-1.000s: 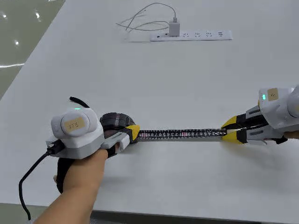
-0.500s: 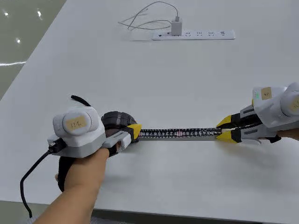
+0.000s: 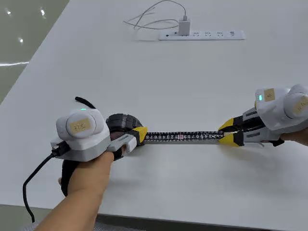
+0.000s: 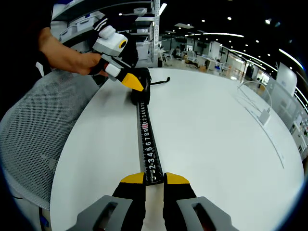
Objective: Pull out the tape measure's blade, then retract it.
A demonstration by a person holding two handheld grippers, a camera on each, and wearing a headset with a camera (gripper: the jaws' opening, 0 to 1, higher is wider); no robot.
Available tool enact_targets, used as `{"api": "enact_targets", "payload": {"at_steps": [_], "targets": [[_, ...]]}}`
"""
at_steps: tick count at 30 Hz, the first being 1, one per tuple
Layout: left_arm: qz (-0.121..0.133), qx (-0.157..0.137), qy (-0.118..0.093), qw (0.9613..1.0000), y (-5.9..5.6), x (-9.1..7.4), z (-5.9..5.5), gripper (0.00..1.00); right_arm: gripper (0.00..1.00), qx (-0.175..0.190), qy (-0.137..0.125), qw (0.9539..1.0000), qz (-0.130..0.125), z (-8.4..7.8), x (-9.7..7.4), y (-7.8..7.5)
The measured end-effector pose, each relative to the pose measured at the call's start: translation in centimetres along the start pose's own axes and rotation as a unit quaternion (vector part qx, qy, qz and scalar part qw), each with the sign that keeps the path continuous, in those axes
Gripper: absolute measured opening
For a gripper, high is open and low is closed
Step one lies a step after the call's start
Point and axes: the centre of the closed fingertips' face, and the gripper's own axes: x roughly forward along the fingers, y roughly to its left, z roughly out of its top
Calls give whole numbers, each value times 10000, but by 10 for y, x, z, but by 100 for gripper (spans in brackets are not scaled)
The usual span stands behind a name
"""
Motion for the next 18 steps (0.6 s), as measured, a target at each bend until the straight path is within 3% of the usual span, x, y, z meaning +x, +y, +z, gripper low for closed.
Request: {"api": "enact_targets", "payload": {"at_steps": [18], "targets": [[9, 15, -26, 10000, -1, -1, 0, 55, 9, -17, -38, 10000, 51, 13, 17, 1]]}}
